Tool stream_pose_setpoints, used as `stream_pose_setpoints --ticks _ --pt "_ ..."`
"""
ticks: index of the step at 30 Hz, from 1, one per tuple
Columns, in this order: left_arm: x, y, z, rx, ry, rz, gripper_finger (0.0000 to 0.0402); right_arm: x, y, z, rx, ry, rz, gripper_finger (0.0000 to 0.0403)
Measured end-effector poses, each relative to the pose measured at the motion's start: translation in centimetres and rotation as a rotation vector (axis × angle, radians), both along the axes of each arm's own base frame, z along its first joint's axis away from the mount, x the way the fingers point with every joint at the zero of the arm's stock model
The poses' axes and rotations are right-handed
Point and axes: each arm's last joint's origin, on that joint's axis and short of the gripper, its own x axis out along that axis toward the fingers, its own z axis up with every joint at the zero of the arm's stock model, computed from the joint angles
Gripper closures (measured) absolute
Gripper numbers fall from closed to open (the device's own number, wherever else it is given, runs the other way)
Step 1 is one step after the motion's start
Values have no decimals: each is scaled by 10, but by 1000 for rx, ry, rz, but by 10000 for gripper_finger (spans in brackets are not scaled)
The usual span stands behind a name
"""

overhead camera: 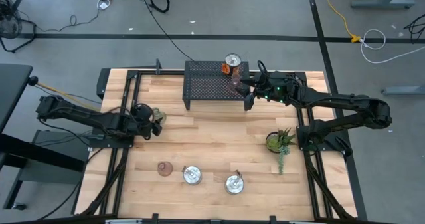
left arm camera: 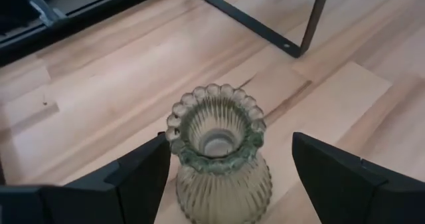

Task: Pick & Place candle stick holders
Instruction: Put the green candle holder on the shelf

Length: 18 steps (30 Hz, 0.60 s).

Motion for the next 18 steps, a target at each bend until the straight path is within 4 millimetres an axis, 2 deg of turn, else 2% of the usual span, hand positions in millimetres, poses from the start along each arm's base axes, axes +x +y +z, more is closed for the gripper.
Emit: stream_pose_setpoints --ticks 2,5,11,15,16,18 --pt "-1 0 -3 -4 -1 4 101 0 0 0 0 0 0 172" --pt "0 0 -3 -4 0 -1 148 0 0 0 0 0 0 172" --pt "3 -1 -2 26 8 -55 313 0 0 0 1 1 0 172" --pt "4 -1 -1 18 9 -73 325 0 0 0 0 1 0 172" --pt "4 -1 -2 16 7 -72 358 0 0 0 1 1 0 172" --pt "4 -1 -1 14 7 -75 384 0 0 0 1 1 0 172"
